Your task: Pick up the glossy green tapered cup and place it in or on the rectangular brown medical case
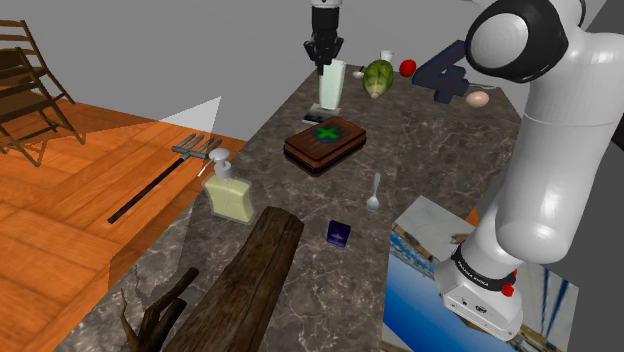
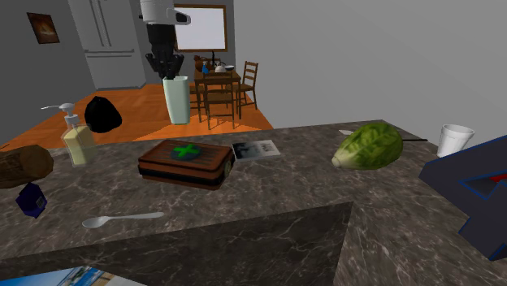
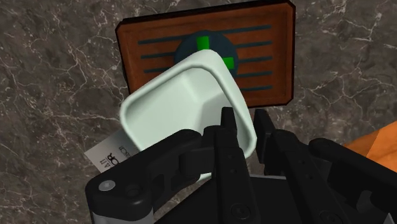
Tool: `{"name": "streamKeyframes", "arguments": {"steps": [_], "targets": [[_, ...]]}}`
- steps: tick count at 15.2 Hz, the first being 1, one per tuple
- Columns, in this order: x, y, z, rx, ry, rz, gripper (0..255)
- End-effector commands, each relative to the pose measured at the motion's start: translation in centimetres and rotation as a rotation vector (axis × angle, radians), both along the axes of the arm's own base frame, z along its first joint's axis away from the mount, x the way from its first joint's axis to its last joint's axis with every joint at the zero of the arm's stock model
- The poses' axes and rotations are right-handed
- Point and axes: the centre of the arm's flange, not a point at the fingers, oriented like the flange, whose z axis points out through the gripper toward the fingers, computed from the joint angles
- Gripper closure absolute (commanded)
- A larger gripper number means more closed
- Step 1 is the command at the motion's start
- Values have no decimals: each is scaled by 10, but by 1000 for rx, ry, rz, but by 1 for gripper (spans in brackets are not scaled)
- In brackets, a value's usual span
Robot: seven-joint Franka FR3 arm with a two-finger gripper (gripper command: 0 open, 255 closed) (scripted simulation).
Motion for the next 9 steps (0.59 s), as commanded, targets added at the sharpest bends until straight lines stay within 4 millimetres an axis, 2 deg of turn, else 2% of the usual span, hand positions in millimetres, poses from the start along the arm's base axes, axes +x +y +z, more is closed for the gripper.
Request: {"name": "streamKeyframes", "arguments": {"steps": [1, 9], "targets": [[-1, 0, -10, 0, -1, 0, 255], [-1, 0, -52, 0, -1, 0, 255]]}}
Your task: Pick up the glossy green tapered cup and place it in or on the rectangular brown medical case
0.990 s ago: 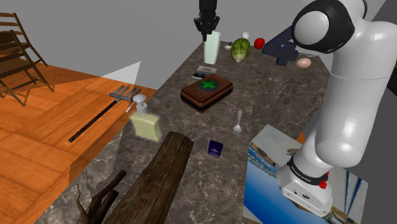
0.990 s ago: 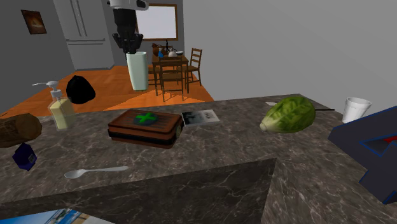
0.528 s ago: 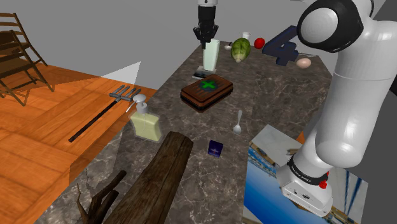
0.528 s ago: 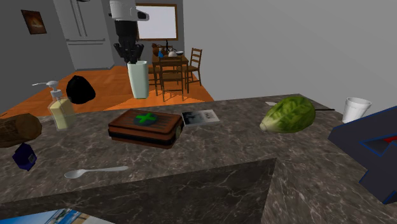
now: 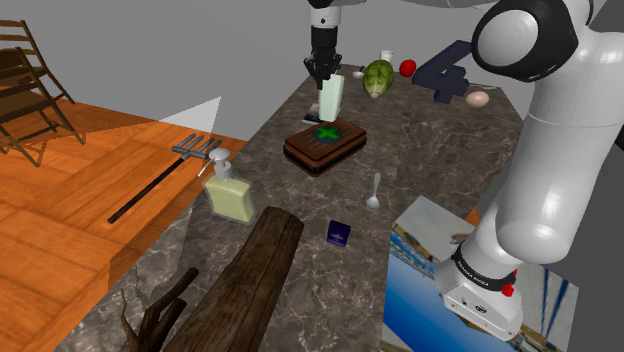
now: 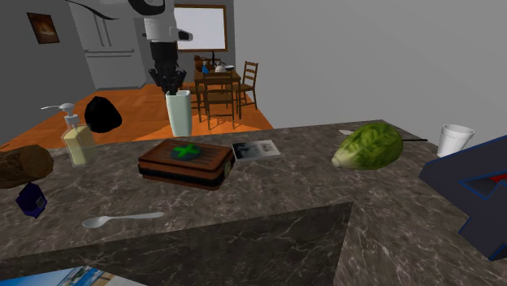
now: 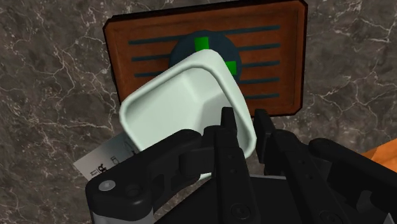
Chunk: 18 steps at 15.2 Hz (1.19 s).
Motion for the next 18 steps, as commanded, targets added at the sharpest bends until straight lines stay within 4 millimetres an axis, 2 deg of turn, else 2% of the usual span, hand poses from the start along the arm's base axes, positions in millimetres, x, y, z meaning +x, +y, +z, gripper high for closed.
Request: {"name": "streamKeyframes", "arguments": {"steps": [1, 7, 14, 15, 18], "targets": [[0, 0, -11, 0, -1, 0, 255], [0, 0, -45, 0, -1, 0, 255], [0, 0, -45, 0, -1, 0, 255], [0, 0, -45, 0, -1, 0, 0], [0, 0, -45, 0, -1, 0, 0]]}}
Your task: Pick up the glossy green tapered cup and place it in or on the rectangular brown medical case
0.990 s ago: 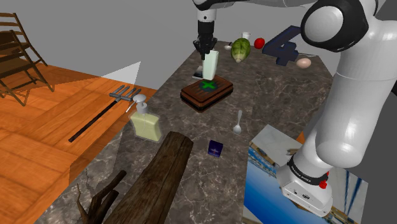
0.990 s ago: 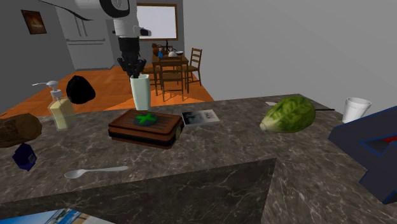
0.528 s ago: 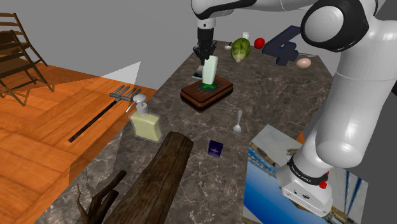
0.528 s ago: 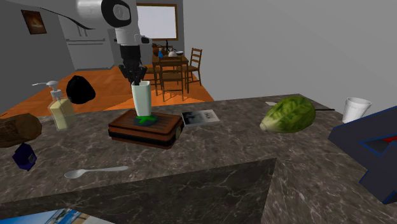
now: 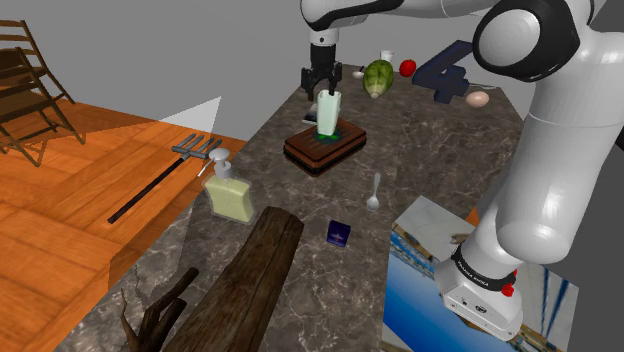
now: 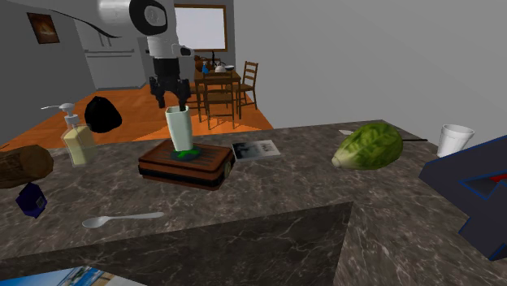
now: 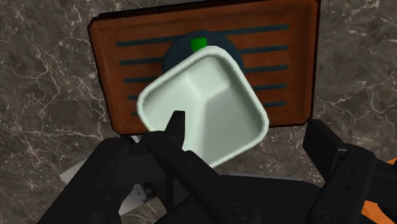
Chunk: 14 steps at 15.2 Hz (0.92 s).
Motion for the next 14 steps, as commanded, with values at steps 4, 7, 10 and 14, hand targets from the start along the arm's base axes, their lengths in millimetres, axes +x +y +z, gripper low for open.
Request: {"name": "streamKeyframes", "arguments": {"steps": [4, 7, 10, 14], "targets": [[1, 0, 26, 0, 0, 0, 0], [3, 0, 50, 0, 0, 0, 0], [3, 0, 50, 0, 0, 0, 0], [3, 0, 50, 0, 0, 0, 0]]}}
